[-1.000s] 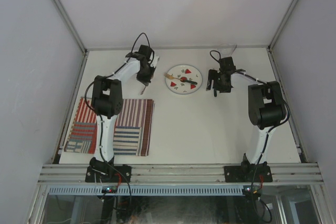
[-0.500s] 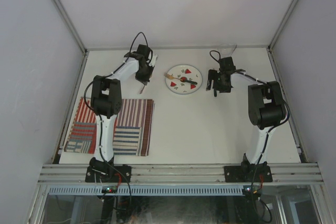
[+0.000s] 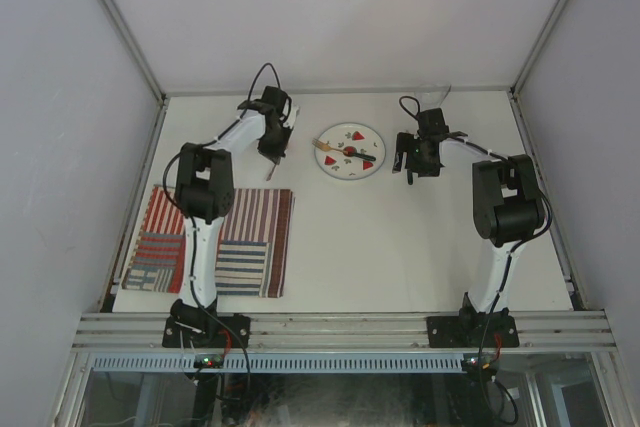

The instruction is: Set the dinner table for one person

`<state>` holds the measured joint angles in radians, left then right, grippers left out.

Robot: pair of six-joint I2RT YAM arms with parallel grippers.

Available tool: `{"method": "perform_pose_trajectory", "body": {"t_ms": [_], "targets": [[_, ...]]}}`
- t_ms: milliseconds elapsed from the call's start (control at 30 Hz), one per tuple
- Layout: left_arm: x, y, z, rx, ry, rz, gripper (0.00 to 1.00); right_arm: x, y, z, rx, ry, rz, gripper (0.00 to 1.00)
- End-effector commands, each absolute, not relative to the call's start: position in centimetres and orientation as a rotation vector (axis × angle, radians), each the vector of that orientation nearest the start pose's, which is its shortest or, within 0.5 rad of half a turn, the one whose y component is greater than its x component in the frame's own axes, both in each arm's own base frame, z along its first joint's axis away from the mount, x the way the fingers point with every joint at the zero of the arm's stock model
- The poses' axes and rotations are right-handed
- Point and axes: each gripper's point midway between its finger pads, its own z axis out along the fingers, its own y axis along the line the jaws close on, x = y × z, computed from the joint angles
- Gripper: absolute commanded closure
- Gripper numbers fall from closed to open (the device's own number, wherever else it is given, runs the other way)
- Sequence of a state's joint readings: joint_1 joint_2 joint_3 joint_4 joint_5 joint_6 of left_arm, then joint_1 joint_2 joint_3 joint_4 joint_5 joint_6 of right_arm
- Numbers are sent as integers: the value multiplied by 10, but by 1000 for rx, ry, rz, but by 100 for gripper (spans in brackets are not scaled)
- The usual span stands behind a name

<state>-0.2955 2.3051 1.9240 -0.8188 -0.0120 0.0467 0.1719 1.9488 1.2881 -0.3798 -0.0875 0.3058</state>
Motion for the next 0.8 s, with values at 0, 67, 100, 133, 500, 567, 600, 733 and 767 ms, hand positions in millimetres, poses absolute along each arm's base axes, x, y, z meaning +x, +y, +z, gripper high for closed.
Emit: {"method": "perform_pose_trajectory", "body": {"t_ms": [0, 67, 100, 133, 500, 567, 600, 733, 767], "targets": [[502, -139, 47, 386, 2675, -51, 90, 438, 106, 33, 119, 2591, 290, 25], [505, -141, 48, 381, 2672, -61, 89, 438, 106, 34, 119, 2590, 290, 24], [506, -141, 49, 377, 2672, -62, 87, 438, 106, 33, 119, 2591, 291, 24], [506, -141, 49, 372, 2674, -60, 85, 437, 106, 33, 118, 2591, 291, 24], [506, -137, 71, 346, 2616, -40, 75, 445, 118, 47, 16, 2536, 288, 24], [505, -134, 86, 310, 2570, -33, 75, 448, 122, 58, -71, 2512, 198, 23], [504, -132, 93, 285, 2541, -31, 75, 453, 130, 68, -132, 2487, 174, 22], [494, -127, 127, 175, 2412, -52, 75, 466, 177, 91, -374, 2455, 174, 21], [491, -125, 135, 148, 2376, -61, 75, 470, 188, 95, -438, 2444, 181, 21]]}}
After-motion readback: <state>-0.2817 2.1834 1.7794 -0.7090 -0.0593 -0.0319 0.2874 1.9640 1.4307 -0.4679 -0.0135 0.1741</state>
